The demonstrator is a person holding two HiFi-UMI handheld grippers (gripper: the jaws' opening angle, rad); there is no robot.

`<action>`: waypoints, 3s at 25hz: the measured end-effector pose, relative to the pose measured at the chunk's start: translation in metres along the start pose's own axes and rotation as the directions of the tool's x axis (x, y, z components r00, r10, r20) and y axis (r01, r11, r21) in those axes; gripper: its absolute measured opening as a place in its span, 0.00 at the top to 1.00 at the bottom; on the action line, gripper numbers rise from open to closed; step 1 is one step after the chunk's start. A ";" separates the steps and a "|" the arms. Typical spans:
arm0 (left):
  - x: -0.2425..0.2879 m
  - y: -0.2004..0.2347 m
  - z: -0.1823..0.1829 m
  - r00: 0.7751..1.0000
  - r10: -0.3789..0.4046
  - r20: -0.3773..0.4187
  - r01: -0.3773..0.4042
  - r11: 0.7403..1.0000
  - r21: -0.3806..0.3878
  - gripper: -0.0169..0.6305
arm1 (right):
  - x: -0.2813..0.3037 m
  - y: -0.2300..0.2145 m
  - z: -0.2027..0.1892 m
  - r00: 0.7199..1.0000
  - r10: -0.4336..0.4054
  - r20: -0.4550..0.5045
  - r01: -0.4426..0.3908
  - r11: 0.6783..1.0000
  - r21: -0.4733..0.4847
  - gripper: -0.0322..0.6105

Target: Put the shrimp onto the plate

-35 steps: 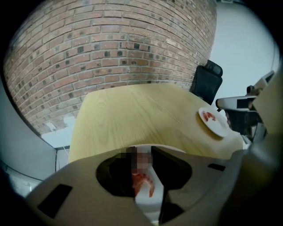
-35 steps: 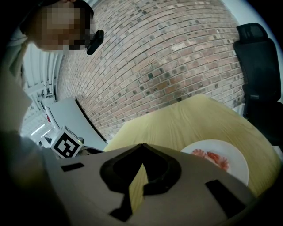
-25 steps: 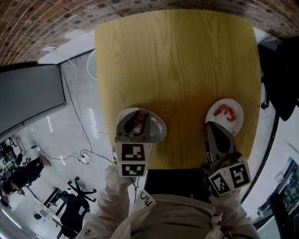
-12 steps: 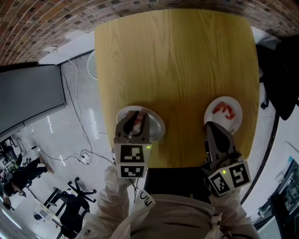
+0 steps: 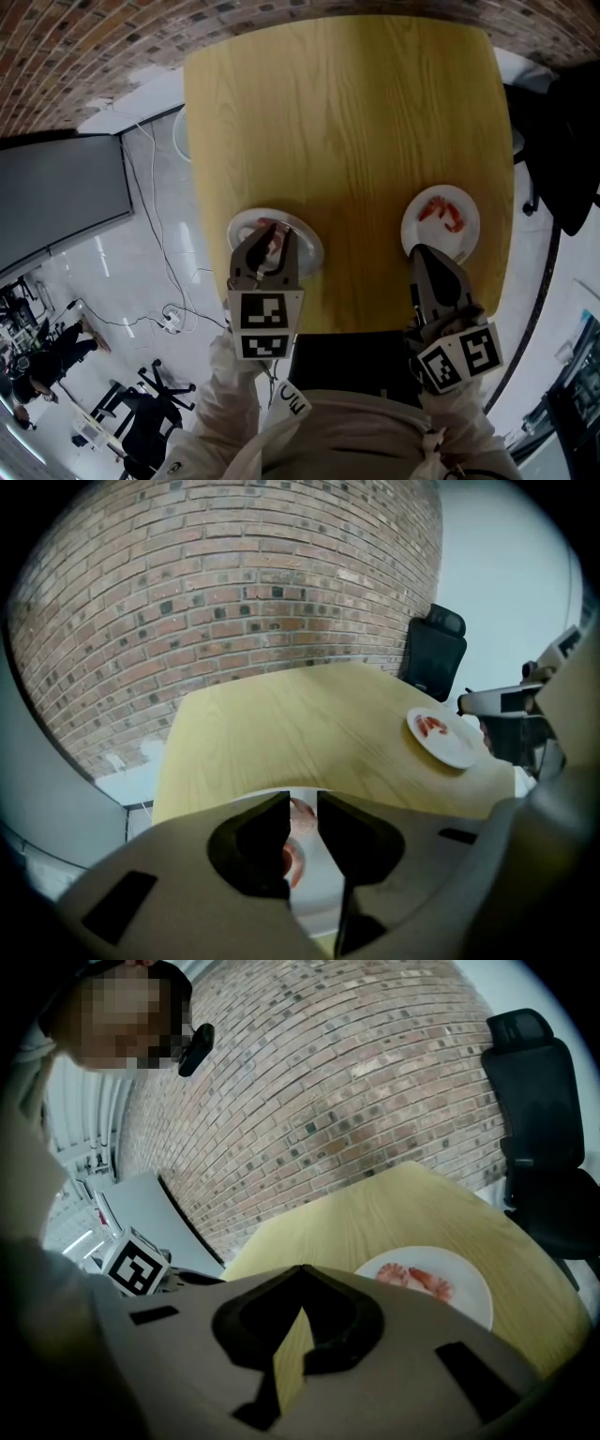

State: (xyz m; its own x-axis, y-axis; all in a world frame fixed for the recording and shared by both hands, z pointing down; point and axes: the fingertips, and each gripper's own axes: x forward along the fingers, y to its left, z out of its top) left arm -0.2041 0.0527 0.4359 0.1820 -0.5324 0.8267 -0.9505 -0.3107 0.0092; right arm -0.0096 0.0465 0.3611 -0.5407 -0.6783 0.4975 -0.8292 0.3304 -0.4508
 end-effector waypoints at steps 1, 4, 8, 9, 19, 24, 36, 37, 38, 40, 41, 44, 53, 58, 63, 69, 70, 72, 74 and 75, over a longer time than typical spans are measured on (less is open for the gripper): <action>-0.001 -0.001 0.000 1.000 0.003 0.001 -0.003 1.000 0.001 0.83 | -0.002 -0.001 0.000 1.000 0.000 0.002 0.000 1.000 0.001 0.91; -0.004 -0.005 0.001 1.000 0.011 0.006 -0.011 1.000 0.000 0.83 | -0.007 -0.003 0.000 1.000 0.000 0.006 0.000 1.000 0.002 0.91; -0.008 -0.009 -0.002 1.000 0.026 0.010 -0.026 1.000 -0.004 0.84 | -0.011 -0.007 -0.002 1.000 0.003 0.004 -0.003 1.000 0.003 0.91; -0.009 -0.009 -0.004 0.999 0.034 0.011 -0.034 0.999 -0.006 0.84 | -0.011 -0.007 -0.002 1.000 0.005 0.003 -0.005 1.000 0.002 0.91; -0.013 -0.004 -0.016 0.996 0.082 0.018 -0.081 0.995 -0.051 0.92 | -0.013 -0.003 -0.005 0.999 0.032 -0.013 -0.032 0.999 -0.020 0.91; -0.017 -0.002 -0.016 0.995 0.096 0.033 -0.093 0.994 -0.063 0.93 | -0.014 -0.001 -0.006 0.999 0.041 -0.020 -0.041 0.999 -0.023 0.91; -0.024 -0.020 0.007 0.995 0.068 0.070 -0.067 0.998 -0.017 0.93 | -0.028 -0.009 0.002 1.000 0.028 0.009 -0.028 1.000 -0.012 0.91; -0.024 -0.024 0.011 0.995 0.061 0.075 -0.060 0.998 -0.011 0.93 | -0.031 -0.012 0.004 1.000 0.023 0.015 -0.023 1.000 -0.009 0.91; -0.024 -0.029 0.015 0.995 0.052 0.081 -0.052 0.999 -0.003 0.93 | -0.033 -0.015 0.006 1.000 0.017 0.021 -0.017 1.000 -0.005 0.91; -0.023 -0.042 0.023 0.995 0.028 0.091 -0.030 0.999 0.013 0.93 | -0.040 -0.022 0.008 0.999 0.003 0.034 -0.003 1.000 0.004 0.91; -0.022 -0.049 0.027 0.995 0.016 0.094 -0.019 1.000 0.022 0.93 | -0.044 -0.026 0.010 0.999 -0.005 0.041 0.005 1.000 0.009 0.91; -0.017 -0.071 0.038 0.994 -0.019 0.103 0.015 0.999 0.046 0.93 | -0.056 -0.041 0.012 0.998 -0.032 0.058 0.031 0.999 0.025 0.91; 0.000 -0.145 0.062 0.983 -0.151 0.104 0.136 0.981 0.136 0.93 | -0.098 -0.090 0.012 0.985 -0.132 0.109 0.123 0.989 0.085 0.91; 0.006 -0.182 0.071 0.965 -0.242 0.100 0.229 0.965 0.125 0.93 | -0.119 -0.111 0.009 0.977 -0.176 0.122 0.160 0.979 0.127 0.91; 0.011 -0.208 0.070 0.953 -0.296 0.065 0.289 0.952 0.096 0.93 | -0.135 -0.126 0.006 0.970 -0.207 0.131 0.188 0.971 0.149 0.91; 0.016 -0.228 0.073 0.936 -0.346 0.070 0.342 0.937 0.067 0.93 | -0.148 -0.137 0.001 0.962 -0.237 0.138 0.213 0.962 0.171 0.91; 0.016 -0.230 0.073 0.933 -0.352 0.073 0.349 0.936 0.054 0.93 | -0.149 -0.138 0.001 0.961 -0.240 0.138 0.215 0.961 0.173 0.91; 0.018 -0.232 0.073 0.928 -0.363 0.080 0.362 0.932 0.022 0.93 | -0.151 -0.140 0.000 0.960 -0.244 0.138 0.219 0.960 0.173 0.91; 0.020 -0.232 0.072 0.924 -0.372 0.083 0.374 0.927 -0.011 0.93 | -0.152 -0.142 -0.001 0.959 -0.249 0.136 0.225 0.959 0.170 0.91; 0.020 -0.232 0.071 0.922 -0.377 0.084 0.380 0.924 -0.026 0.93 | -0.153 -0.143 -0.002 0.959 -0.251 0.135 0.227 0.959 0.170 0.91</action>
State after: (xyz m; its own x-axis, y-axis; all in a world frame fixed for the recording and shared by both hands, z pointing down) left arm 0.0381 0.0579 0.4103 0.5474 -0.4402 0.7117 -0.8161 -0.4689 0.3377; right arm 0.1910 0.1041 0.3506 -0.2915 -0.8214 0.4902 -0.8940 0.0516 -0.4452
